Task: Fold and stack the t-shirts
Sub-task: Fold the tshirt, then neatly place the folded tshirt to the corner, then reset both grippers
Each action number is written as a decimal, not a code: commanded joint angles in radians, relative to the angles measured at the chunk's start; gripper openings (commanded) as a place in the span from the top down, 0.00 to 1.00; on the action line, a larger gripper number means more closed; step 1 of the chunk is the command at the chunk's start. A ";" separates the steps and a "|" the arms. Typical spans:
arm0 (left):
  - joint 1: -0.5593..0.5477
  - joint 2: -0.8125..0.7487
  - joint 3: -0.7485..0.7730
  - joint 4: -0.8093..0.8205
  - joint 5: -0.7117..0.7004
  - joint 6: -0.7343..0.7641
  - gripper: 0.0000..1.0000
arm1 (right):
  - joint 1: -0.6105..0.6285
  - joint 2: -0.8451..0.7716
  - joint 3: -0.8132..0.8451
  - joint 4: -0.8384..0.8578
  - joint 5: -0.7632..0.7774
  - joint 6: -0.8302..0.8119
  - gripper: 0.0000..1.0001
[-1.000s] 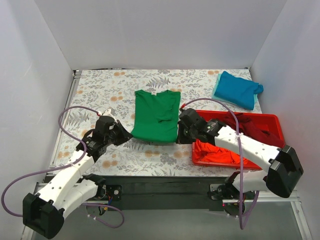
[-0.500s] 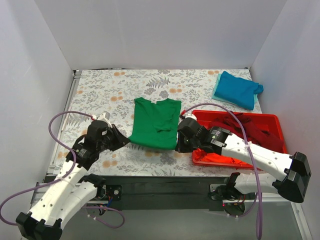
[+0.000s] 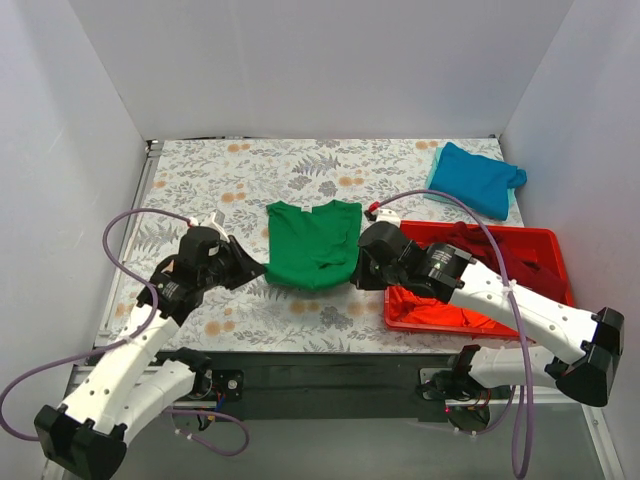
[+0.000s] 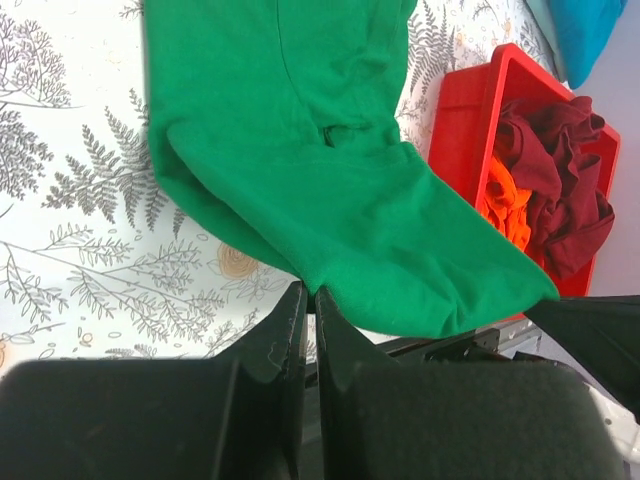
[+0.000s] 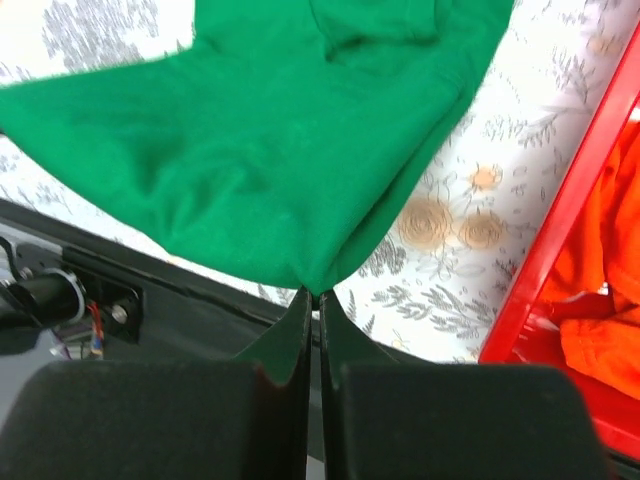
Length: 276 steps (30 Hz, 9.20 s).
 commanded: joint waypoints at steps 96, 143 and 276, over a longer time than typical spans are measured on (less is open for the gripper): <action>0.212 0.889 0.286 0.379 0.116 0.323 0.24 | -0.591 0.669 0.388 0.216 -0.584 -0.588 0.04; 0.153 1.119 0.386 0.350 0.040 0.320 1.00 | -0.544 0.936 0.377 0.365 -0.553 -0.410 0.18; 0.241 0.900 0.337 0.373 0.106 0.346 0.25 | -0.960 0.550 0.686 0.135 0.208 -0.620 0.02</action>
